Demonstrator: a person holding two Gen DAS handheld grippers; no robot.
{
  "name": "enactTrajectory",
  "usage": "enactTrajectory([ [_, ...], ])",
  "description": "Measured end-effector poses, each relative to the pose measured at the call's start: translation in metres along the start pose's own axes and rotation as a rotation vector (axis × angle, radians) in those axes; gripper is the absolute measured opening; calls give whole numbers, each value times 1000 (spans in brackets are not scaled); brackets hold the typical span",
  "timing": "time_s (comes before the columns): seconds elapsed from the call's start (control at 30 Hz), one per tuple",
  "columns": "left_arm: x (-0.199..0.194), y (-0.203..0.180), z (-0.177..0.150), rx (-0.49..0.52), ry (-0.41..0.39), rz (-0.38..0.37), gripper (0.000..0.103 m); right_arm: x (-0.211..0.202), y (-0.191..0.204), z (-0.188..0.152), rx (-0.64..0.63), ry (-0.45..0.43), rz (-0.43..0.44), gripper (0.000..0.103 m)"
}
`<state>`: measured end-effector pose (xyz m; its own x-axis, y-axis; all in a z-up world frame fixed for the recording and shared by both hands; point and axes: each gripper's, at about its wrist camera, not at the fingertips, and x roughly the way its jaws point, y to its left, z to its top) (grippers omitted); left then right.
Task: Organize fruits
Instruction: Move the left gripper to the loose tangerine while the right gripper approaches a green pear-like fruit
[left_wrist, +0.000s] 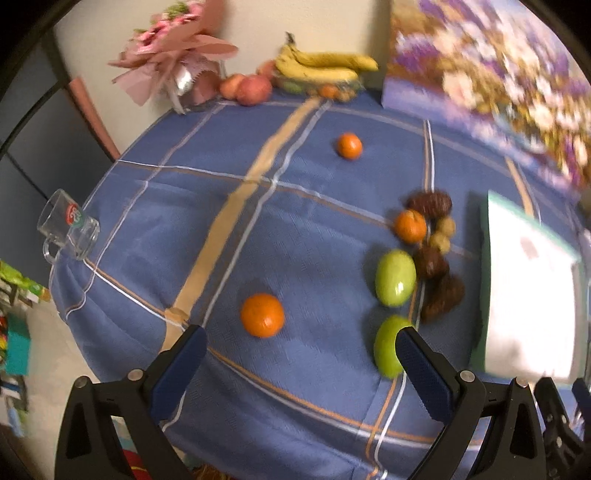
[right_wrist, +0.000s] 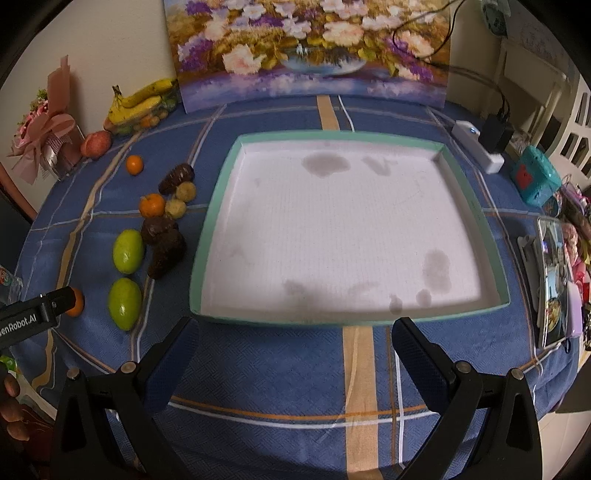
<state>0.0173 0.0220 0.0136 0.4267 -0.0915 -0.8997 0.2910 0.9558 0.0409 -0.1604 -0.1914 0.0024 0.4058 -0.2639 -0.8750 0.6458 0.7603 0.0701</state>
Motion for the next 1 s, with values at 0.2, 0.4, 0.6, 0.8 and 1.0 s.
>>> enactTrajectory([
  [0.2, -7, 24, 8, -61, -114, -19, 103, -13, 16, 13, -31, -127, 65, 103],
  [0.4, -8, 55, 15, -147, -169, -12, 103, -11, 45, 25, -74, -183, 147, 103],
  [0.6, -11, 75, 18, -179, -181, 11, 103, -1, 74, 32, -121, -149, 192, 103],
  [0.8, 3, 88, 17, -236, -97, 4, 103, 6, 98, 34, -189, -114, 246, 103],
  [1.0, 14, 90, 18, -239, -51, -8, 102, 14, 110, 34, -217, -120, 267, 103],
])
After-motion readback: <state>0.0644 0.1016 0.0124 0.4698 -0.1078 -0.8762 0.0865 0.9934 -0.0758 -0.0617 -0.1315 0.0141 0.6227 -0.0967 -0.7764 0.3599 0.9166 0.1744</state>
